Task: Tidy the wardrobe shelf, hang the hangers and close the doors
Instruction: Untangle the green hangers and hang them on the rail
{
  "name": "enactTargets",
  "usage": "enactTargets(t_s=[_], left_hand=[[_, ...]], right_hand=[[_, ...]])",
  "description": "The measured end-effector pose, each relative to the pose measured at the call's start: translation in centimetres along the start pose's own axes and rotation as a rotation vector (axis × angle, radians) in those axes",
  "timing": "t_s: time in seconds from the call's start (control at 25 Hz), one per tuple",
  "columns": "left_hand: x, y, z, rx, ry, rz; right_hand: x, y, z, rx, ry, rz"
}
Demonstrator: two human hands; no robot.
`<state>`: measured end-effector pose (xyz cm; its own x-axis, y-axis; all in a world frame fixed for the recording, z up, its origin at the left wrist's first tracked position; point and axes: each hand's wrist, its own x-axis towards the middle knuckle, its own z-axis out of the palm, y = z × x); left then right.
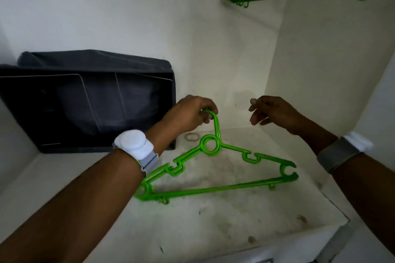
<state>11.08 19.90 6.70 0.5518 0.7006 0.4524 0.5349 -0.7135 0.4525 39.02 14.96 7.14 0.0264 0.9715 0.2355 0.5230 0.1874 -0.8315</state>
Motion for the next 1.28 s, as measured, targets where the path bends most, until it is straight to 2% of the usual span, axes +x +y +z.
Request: enactTargets(t_s=[0.2,0.28,0.44,0.56,0.64,0.8,0.96,1.08,1.28], left_hand=[[1.2,3.4,-7.6,-0.042,0.043,0.292],[1.3,4.3,-10.5,-0.106,0.113,0.355],[2.9,7.0,-15.5,-0.359,0.299,0.473],[4.5,9.7,-16.6,-0.461,0.400,0.601],[5.6,11.4,-17.0,-0.411,0.469,0.708],[8.0,13.9,-17.7,-0.278,0.566,0.764],[11.4,16.8,-19.6,-0.135,0.633,0.800],[13.6,18.2,-21.1,-0.033,0.685,0.827],[15.3,17.3,-20.0,0.051,0.731,0.778]], right_hand=[[0.8,-2.9,-0.9,-0.061,-0.201,0.001],[0.9,-3.6,-1.0,-0.078,-0.211,-0.108],[-0.1,-7.1,1.4,-0.092,-0.178,-0.472],[-0.9,-10.0,5.4,-0.042,-0.259,-0.582],[-0.6,-12.6,7.0,0.026,-0.257,-0.663],[0.4,-17.2,7.4,0.143,-0.053,-0.755],[3.3,-20.1,4.8,0.223,0.138,-0.805],[5.8,-21.0,2.0,0.212,0.229,-0.814],[8.9,-20.7,-2.1,0.342,0.379,-0.753]])
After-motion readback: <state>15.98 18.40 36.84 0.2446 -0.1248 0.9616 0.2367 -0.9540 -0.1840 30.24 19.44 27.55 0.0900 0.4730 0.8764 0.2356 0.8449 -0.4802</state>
